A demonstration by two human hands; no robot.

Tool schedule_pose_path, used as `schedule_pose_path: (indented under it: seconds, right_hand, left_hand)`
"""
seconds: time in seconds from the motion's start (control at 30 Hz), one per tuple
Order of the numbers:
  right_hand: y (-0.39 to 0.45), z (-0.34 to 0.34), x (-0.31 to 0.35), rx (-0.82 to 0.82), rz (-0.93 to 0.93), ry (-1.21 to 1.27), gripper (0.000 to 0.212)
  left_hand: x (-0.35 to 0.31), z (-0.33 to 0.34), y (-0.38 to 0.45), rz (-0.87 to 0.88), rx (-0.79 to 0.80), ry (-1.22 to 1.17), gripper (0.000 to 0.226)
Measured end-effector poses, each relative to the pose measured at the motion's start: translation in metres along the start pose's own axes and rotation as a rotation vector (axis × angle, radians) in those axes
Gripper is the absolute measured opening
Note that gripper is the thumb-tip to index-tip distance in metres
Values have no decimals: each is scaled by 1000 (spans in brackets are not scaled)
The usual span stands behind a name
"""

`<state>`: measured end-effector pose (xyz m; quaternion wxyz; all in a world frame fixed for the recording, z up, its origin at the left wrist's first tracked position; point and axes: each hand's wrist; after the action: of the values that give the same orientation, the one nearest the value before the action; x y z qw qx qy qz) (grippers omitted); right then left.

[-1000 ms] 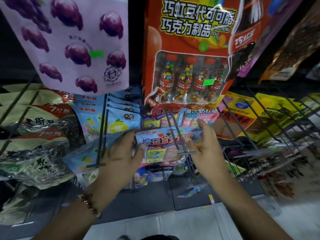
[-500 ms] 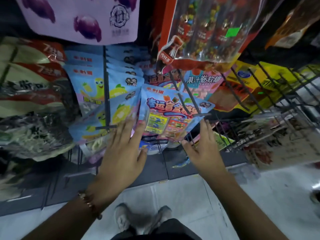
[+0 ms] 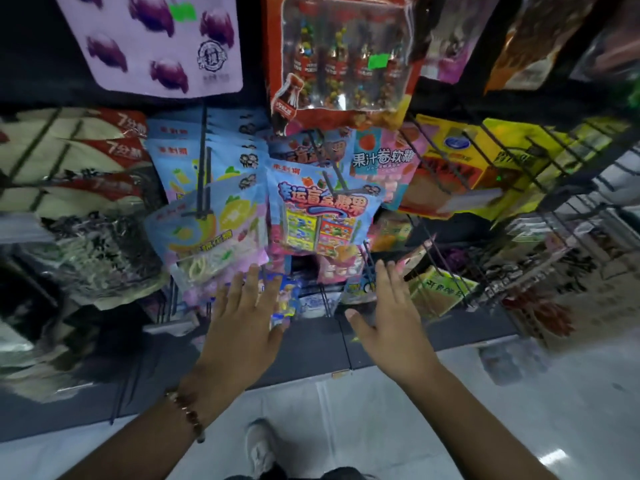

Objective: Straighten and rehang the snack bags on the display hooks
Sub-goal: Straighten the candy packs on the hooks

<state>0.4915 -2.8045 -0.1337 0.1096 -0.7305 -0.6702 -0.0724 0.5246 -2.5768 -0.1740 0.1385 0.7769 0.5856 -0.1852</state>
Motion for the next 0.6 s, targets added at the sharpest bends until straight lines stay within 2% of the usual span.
schedule_pose_path:
  seconds: [0.17, 0.3, 0.6]
  right_hand:
    - [-39, -5, -15, 59, -65, -57, 82]
    - [-65, -5, -31, 87, -72, -81, 80]
    - [-104, 7, -28, 142, -113, -72, 76]
  left_hand:
    - [-23, 11, -34, -41, 17, 30, 69]
    - [-39, 13, -59, -68, 72, 16, 74]
    - [-43, -14, -106, -124, 25, 41, 74]
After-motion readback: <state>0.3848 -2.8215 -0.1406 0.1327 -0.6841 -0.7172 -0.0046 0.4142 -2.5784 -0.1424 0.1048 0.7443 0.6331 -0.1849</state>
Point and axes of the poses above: each hand's wrist, its own y-axis towards the middle knuckle, its own z-axis out of the palm, x = y × z, and after that the axes turned 15 degrees about -y, right-handed
